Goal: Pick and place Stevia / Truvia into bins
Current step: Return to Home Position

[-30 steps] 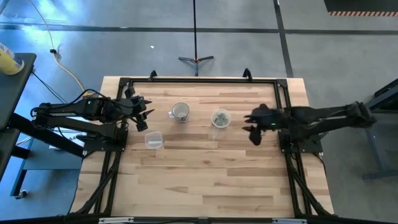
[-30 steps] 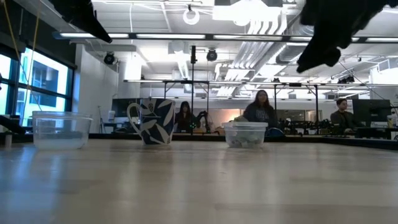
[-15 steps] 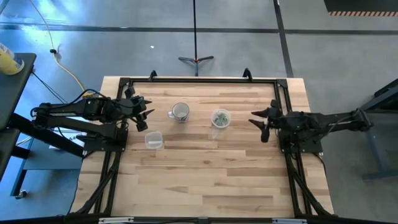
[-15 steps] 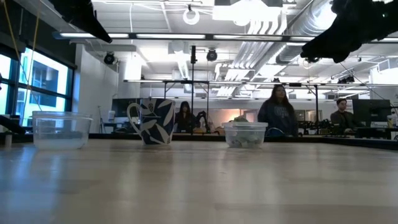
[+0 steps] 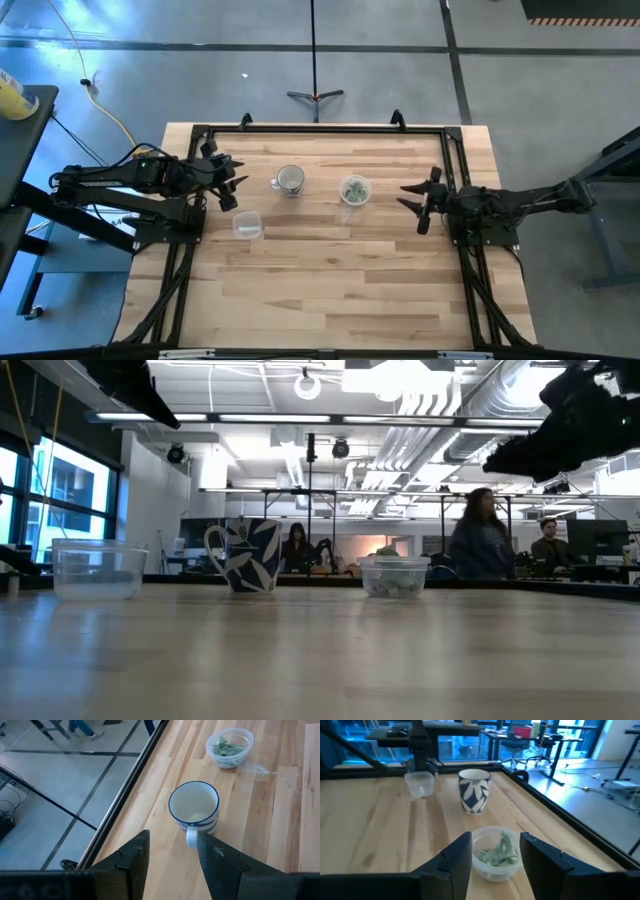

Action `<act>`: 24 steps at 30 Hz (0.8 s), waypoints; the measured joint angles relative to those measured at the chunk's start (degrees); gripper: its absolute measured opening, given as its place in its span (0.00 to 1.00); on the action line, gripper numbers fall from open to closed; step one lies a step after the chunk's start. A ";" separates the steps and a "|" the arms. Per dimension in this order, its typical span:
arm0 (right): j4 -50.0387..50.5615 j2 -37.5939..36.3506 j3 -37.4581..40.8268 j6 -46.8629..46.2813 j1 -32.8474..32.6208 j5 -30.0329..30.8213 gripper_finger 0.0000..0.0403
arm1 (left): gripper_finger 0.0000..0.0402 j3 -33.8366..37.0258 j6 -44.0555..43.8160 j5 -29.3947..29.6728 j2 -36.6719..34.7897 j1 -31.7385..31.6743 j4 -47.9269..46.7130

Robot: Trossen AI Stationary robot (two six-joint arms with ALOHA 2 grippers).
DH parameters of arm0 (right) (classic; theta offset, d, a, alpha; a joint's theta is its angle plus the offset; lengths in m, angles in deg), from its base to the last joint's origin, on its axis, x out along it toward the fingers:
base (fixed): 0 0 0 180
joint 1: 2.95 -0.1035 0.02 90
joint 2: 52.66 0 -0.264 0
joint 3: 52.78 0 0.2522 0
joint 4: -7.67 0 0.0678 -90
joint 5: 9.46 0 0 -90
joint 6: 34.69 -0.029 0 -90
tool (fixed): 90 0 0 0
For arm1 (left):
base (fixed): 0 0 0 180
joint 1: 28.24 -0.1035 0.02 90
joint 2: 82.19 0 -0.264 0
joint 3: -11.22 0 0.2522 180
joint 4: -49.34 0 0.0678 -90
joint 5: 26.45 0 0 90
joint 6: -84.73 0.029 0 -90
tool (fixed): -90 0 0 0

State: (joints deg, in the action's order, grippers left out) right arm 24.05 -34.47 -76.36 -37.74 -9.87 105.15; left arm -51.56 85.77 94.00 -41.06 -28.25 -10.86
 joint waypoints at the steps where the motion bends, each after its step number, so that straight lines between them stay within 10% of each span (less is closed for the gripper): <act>1: -0.72 0.02 0.82 0.46 0.00 0.55 0.39 | 0.50 0.00 -0.02 -0.02 0.01 0.00 0.00; 24: 5.60 -2.05 5.45 -2.49 -2.67 0.71 0.35 | 0.50 0.00 -0.02 -0.02 0.02 0.02 -0.02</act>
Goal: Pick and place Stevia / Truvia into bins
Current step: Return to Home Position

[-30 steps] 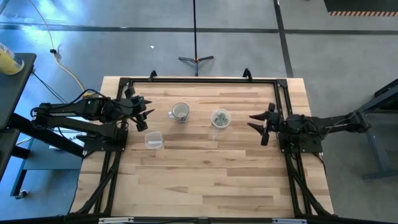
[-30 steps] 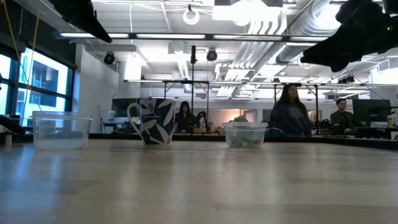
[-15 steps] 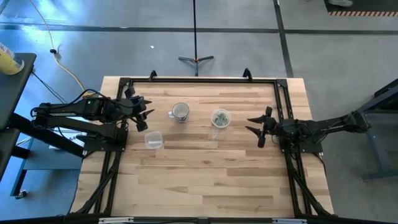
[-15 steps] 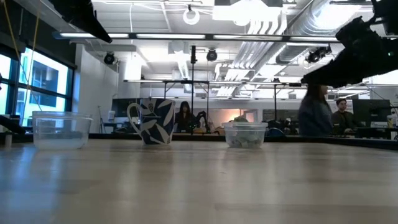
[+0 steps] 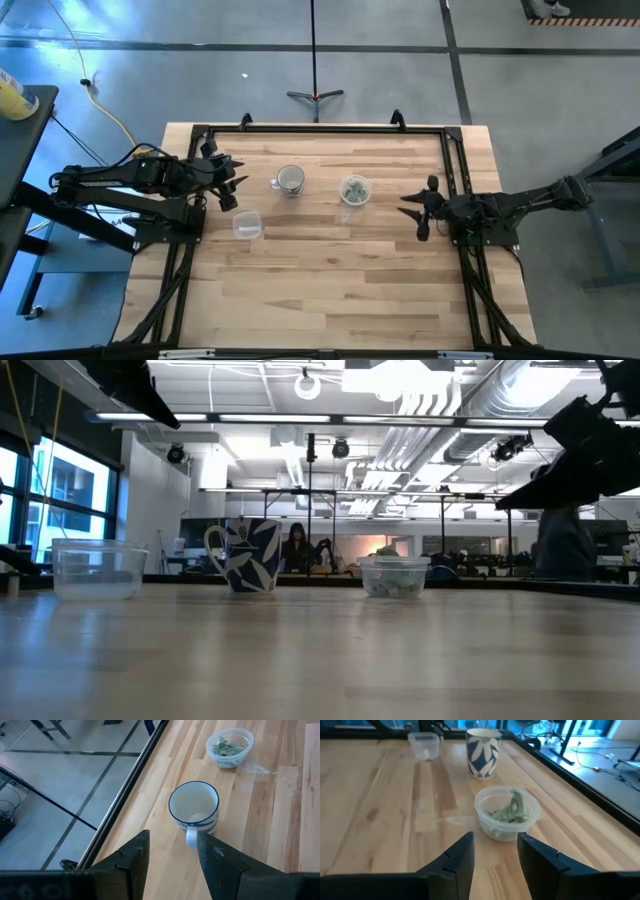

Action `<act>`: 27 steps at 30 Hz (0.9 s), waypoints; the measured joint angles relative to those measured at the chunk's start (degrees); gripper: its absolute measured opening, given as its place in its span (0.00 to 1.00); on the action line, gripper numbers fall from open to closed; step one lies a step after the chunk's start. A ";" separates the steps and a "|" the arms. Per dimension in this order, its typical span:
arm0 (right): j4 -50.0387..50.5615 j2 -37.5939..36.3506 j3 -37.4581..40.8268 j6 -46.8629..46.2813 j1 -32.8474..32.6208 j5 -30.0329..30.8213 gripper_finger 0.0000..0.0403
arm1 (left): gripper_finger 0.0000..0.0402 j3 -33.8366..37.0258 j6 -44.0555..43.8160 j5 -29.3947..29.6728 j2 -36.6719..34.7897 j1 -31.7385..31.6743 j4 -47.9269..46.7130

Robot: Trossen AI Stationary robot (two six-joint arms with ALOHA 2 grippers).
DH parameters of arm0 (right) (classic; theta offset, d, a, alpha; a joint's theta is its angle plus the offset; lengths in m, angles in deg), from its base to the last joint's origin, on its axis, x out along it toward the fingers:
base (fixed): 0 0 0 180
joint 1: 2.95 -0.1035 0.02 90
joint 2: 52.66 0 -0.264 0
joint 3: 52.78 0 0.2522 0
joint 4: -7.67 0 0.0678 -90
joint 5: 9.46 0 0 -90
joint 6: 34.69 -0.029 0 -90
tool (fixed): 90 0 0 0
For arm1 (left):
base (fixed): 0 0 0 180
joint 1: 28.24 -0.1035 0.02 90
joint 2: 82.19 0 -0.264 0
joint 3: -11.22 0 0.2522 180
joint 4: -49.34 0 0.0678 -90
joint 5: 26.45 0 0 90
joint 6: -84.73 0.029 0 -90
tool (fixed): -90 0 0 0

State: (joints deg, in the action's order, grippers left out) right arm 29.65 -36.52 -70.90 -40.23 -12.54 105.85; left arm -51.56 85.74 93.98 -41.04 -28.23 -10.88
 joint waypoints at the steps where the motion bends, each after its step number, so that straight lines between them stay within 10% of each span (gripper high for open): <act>1: -0.16 -0.14 0.00 0.00 -0.43 0.12 0.35 | 0.50 0.00 0.00 0.02 -0.01 -0.01 0.02; 8: 0.78 -0.13 -0.11 -8.76 -1.09 4.66 0.35 | 0.50 0.00 0.00 0.00 -0.02 -0.02 0.02; 27: 1.04 -0.11 -0.11 -5.99 -1.09 -9.36 0.35 | 0.50 0.00 0.00 0.02 0.00 0.00 0.00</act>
